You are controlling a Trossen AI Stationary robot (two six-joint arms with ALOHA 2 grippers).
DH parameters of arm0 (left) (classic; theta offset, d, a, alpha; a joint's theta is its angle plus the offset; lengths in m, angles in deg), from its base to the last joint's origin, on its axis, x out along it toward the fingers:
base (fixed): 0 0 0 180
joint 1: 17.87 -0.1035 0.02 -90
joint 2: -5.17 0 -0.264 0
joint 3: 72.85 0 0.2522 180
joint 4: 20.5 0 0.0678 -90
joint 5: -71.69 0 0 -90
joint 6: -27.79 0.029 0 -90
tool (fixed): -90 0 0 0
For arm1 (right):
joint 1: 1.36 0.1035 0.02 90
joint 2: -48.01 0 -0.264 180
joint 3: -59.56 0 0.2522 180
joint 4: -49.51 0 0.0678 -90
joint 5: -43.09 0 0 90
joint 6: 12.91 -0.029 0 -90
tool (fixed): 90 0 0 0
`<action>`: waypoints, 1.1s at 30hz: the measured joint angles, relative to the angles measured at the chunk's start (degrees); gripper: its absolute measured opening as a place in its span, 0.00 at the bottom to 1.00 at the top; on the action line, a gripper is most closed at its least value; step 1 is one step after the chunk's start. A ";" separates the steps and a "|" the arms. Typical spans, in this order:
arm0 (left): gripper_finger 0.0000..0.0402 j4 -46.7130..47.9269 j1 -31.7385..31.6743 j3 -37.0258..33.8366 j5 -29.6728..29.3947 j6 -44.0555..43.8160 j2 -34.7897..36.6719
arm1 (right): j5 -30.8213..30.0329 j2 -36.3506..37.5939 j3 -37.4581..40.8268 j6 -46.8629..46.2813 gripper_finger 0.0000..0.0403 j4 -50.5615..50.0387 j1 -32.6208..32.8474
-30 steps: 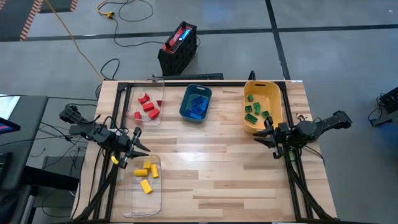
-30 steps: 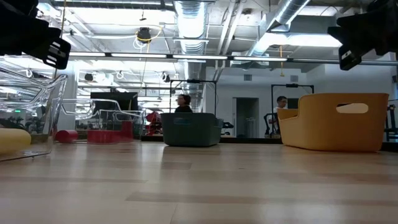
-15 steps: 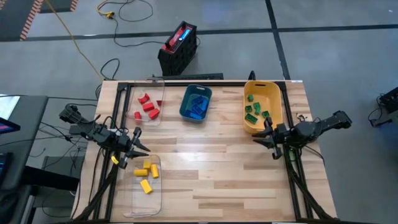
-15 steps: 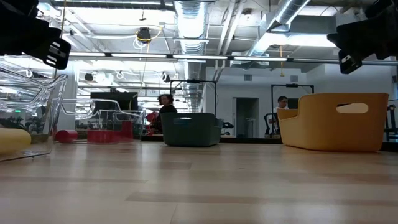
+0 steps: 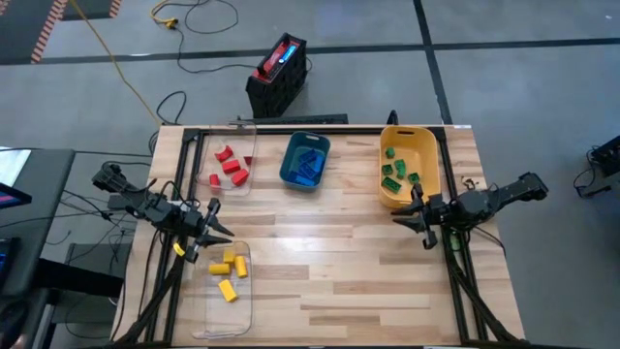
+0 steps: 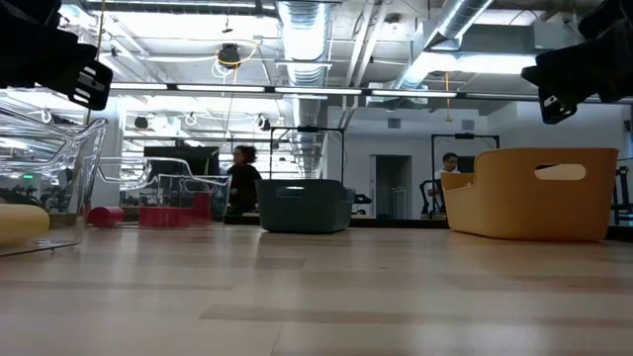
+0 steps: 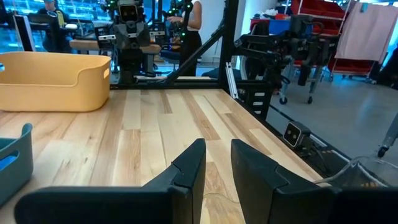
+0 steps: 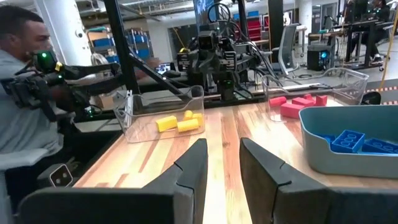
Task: Sort blocks
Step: Return to Home Position
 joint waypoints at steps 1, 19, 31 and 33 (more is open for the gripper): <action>0.18 0.00 0.00 0.00 0.00 0.06 0.00 | 0.00 0.00 0.00 0.00 0.26 -0.09 0.00; 0.18 0.00 -0.01 0.00 -0.02 0.02 0.00 | 0.04 0.00 -0.13 -0.09 0.26 -2.60 0.00; 0.18 0.00 -0.02 0.00 -0.02 -0.02 0.00 | 0.04 0.00 -0.13 -0.07 0.26 -2.71 0.00; 0.18 0.00 0.00 0.00 -0.03 0.11 0.00 | 0.04 0.00 -0.13 -0.07 0.26 -2.73 0.00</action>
